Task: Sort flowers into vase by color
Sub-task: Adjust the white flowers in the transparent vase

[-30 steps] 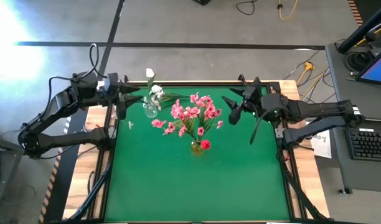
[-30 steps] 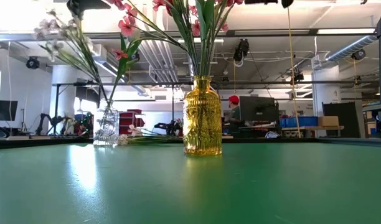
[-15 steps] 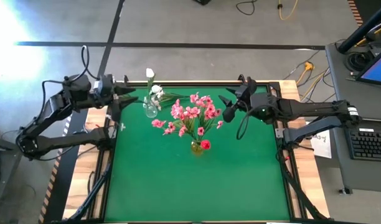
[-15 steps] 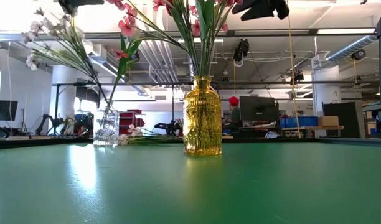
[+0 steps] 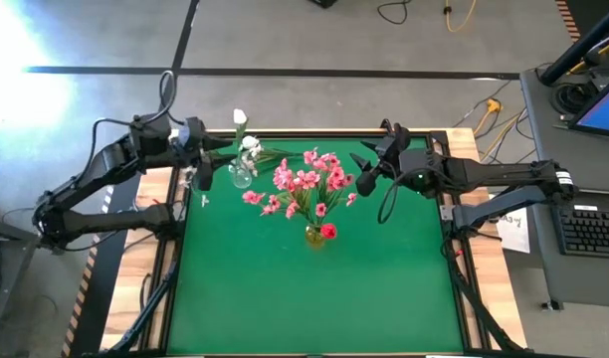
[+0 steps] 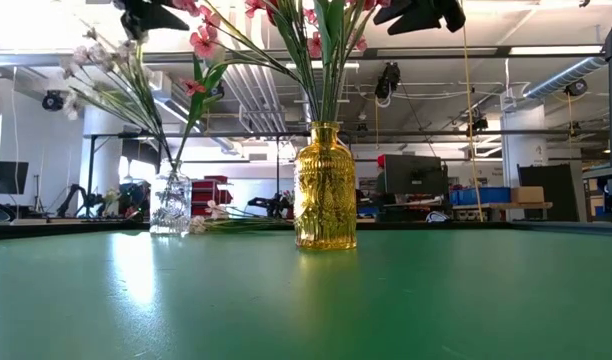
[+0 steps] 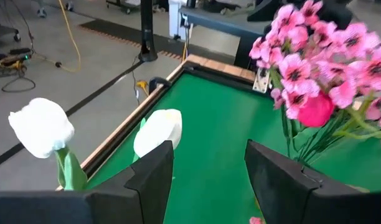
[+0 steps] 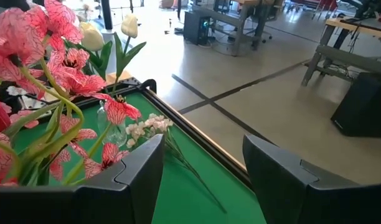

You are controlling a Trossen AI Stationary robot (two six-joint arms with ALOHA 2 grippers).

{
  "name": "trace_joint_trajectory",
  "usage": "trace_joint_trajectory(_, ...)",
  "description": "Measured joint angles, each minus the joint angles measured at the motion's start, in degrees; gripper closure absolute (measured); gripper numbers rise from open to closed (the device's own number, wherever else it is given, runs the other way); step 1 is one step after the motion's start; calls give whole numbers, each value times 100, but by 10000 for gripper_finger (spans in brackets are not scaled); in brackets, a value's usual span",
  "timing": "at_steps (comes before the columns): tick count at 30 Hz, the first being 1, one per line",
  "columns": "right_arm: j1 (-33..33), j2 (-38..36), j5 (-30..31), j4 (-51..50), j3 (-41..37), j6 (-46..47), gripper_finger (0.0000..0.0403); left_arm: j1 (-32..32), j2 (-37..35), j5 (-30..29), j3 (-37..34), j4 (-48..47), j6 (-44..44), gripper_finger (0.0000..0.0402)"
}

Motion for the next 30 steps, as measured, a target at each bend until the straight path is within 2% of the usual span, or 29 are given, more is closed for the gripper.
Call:
trace_joint_trajectory(7,2,0,-13,-101,0,0,193,0,384,-33,0,47,21,206)
trace_joint_trajectory(14,2,0,-273,-112,0,-2,193,0,679,141,-1,-71,-368,136)
trace_joint_trajectory(20,4,-1,-297,-138,-1,-2,193,0,733,484,76,-472,34,87)
trace_joint_trajectory(25,4,-1,-297,-142,0,-2,193,2,738,488,384,-1054,457,79)
trace_joint_trajectory(30,2,-1,-296,199,-2,-309,193,0,727,678,537,-1039,1237,79)
